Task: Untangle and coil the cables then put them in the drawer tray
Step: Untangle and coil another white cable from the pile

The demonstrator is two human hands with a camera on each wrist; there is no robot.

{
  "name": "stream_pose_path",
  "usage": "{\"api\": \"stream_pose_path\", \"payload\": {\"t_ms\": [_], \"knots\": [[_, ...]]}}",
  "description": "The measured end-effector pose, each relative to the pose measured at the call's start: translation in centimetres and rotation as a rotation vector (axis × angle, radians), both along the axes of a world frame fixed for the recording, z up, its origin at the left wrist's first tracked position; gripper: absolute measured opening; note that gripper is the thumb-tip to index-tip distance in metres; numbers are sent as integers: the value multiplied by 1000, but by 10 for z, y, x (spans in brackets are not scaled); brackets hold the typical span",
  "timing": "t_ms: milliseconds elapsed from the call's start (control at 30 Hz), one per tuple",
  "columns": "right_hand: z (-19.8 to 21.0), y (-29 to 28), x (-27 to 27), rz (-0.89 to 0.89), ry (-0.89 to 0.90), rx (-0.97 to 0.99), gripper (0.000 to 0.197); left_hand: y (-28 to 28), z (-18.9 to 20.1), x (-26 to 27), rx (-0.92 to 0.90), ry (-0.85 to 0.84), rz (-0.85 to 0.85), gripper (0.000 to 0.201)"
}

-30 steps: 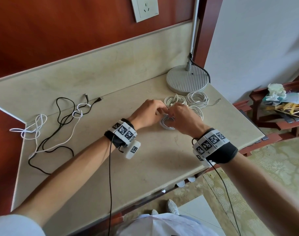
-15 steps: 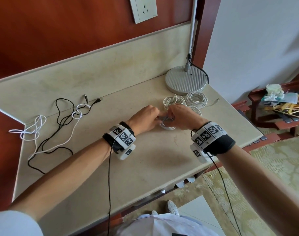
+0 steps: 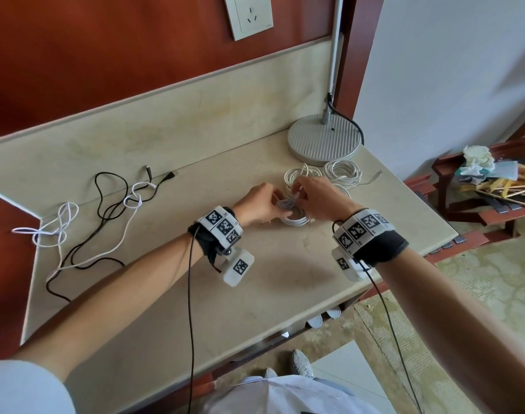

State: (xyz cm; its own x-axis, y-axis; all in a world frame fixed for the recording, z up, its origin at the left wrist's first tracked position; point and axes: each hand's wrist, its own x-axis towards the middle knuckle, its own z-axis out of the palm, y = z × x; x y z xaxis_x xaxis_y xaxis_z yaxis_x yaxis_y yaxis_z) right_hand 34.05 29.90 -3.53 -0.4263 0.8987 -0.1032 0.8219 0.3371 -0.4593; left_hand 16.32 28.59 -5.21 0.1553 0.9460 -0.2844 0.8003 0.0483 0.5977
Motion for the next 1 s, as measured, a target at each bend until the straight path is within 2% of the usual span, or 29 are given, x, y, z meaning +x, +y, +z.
{"api": "stream_pose_path", "payload": {"t_ms": [133, 533, 700, 833, 1000], "knots": [[-3, 1, -2, 35, -29, 48, 21, -6, -1, 8, 40, 107, -39, 45], [-12, 5, -9, 183, -164, 137, 9, -17, 0, 19, 80, 126, -28, 46], [-11, 5, -6, 230, -153, 137, 6, -20, -5, 20, 133, 83, -23, 34], [-7, 2, -7, 200, -210, 181, 11, -16, -4, 16, 113, 21, -17, 29], [-5, 1, -9, 231, -225, 244, 15, -19, -9, 0, 183, 19, -61, 19]]}}
